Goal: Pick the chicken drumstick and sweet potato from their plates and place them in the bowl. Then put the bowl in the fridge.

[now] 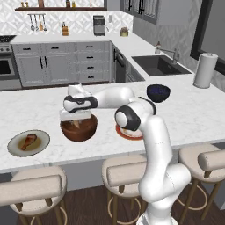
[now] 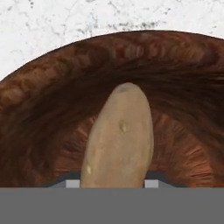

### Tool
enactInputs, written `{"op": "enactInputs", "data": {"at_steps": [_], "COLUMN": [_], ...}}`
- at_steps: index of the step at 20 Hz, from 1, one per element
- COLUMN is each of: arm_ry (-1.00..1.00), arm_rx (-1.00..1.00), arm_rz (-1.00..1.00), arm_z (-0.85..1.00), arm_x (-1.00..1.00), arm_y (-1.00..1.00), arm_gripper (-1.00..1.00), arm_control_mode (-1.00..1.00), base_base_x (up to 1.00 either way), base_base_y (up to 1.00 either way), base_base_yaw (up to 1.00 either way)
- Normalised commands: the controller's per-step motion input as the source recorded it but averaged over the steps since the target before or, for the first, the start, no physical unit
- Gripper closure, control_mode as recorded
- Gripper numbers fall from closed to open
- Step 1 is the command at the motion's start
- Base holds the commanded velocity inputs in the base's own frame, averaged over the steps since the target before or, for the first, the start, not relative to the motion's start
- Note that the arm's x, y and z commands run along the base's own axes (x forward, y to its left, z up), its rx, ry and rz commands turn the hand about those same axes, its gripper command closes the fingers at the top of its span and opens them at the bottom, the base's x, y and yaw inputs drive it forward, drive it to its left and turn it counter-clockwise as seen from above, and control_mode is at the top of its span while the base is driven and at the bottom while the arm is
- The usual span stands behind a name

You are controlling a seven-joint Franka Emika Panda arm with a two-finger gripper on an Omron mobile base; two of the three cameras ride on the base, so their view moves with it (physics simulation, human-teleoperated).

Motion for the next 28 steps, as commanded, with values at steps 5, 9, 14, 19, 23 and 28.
{"op": "enactInputs", "data": {"at_steps": [5,9,14,19,23,28], "arm_ry": [-0.01,-0.07,-0.04,0.0,-0.04,-0.03], "arm_rx": [0.0,0.01,0.04,0.05,0.08,0.03], "arm_rz": [0.0,0.0,0.0,0.0,0.0,0.0], "arm_z": [0.0,0.16,0.39,0.3,0.18,0.47], "arm_x": [-0.34,-0.7,-0.91,-0.76,-0.86,-0.72], "arm_y": [0.0,-0.18,-0.68,-0.97,-0.96,-0.56], "arm_gripper": [-1.0,-1.0,-1.0,-1.0,-1.0,-1.0], "arm_control_mode": [-1.0,-1.0,-1.0,-1.0,-1.0,-1.0], "base_base_x": [0.0,0.0,0.0,0.0,0.0,0.0], "base_base_y": [0.0,0.0,0.0,0.0,0.0,0.0], "base_base_yaw": [0.0,0.0,0.0,0.0,0.0,0.0]}}
